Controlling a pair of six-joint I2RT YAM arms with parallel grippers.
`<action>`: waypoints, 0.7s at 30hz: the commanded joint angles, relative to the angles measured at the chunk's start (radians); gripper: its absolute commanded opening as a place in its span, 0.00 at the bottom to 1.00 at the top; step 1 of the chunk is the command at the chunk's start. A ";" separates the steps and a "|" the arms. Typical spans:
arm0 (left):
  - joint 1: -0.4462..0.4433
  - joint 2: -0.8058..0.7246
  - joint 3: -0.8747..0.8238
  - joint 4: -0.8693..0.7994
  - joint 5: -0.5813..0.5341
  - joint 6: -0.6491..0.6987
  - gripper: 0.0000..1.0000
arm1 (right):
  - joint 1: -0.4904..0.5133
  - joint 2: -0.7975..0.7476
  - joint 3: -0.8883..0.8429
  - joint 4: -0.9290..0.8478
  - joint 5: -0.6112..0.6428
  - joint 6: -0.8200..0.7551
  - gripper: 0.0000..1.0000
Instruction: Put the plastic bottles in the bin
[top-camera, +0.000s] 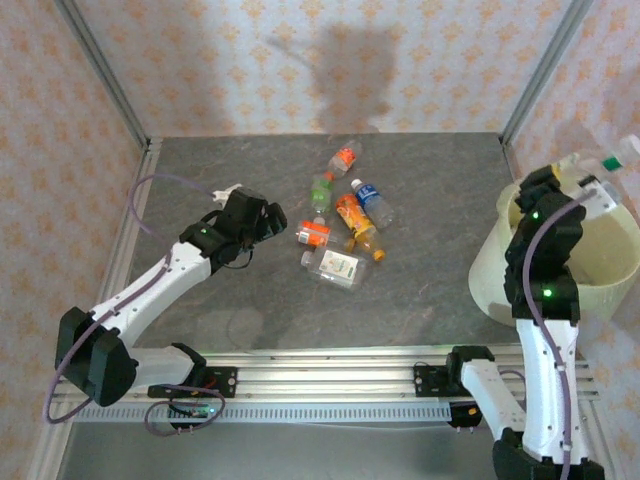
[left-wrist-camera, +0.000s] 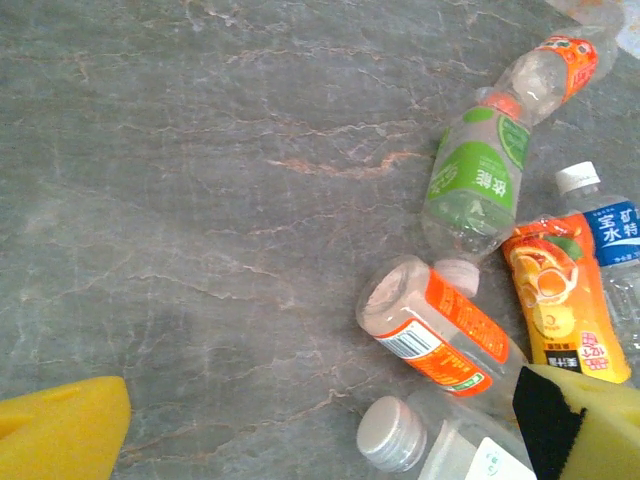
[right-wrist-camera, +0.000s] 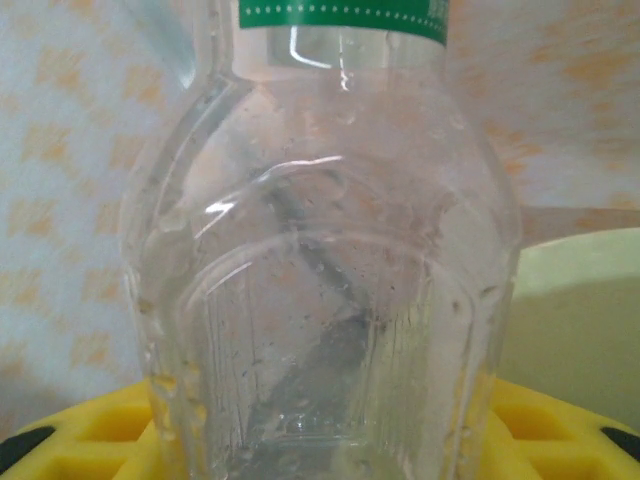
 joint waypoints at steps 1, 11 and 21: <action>0.007 0.020 0.036 0.010 0.018 0.015 1.00 | -0.051 -0.014 -0.038 -0.031 0.087 0.161 0.46; 0.008 0.017 0.026 0.014 0.040 0.000 1.00 | -0.167 0.100 -0.021 -0.139 0.013 0.560 0.52; 0.008 0.010 0.022 -0.002 0.033 0.011 1.00 | -0.250 0.178 -0.015 -0.154 -0.074 0.769 0.75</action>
